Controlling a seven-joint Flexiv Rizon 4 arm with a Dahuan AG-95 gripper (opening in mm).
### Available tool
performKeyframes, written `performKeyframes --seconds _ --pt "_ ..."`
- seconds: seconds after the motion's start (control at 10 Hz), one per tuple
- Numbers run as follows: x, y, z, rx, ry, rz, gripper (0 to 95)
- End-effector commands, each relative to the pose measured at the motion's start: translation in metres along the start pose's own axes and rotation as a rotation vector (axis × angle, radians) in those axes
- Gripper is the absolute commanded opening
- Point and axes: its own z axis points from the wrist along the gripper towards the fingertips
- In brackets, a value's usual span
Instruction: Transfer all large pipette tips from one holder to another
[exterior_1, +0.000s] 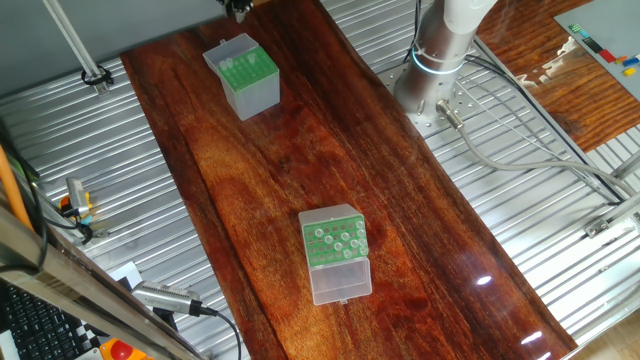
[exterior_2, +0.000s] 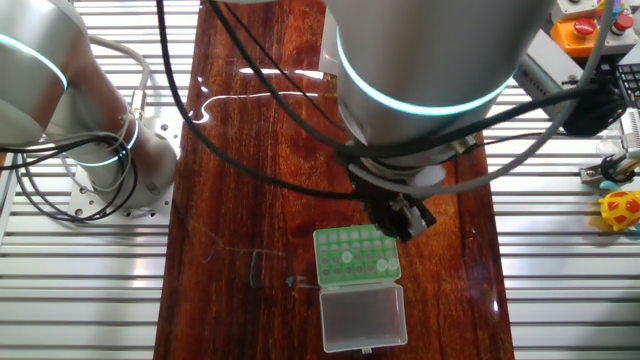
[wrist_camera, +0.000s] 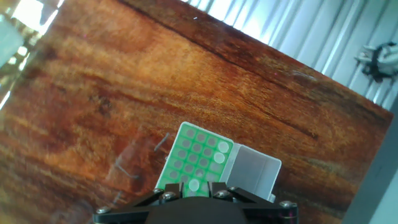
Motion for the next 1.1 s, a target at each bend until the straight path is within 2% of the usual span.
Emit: performKeyframes --seconds 0.1,0.2,0.3,0.4,0.5,0.6,0.7,0.8,1.0,1.1 --pt "-0.013 0.007 0.003 -0.023 -0.014 0.016 19.0" --pt "-0.04 0.027 0.008 -0.034 -0.022 0.054 19.0" --pt "-0.069 0.055 0.014 -0.024 -0.014 0.099 19.0" --pt "-0.093 0.085 0.022 -0.001 -0.002 0.129 19.0" --pt "-0.106 0.105 0.027 0.015 0.003 0.167 19.0" --pt "-0.113 0.116 0.029 0.046 0.013 0.194 19.0" --pt "-0.113 0.116 0.029 0.078 0.031 0.156 19.0" --pt "-0.113 0.116 0.029 0.083 0.044 0.087 19.0" --pt "-0.113 0.116 0.029 0.064 0.049 -0.002 19.0" --pt "-0.113 0.116 0.029 0.036 0.033 -0.053 19.0"
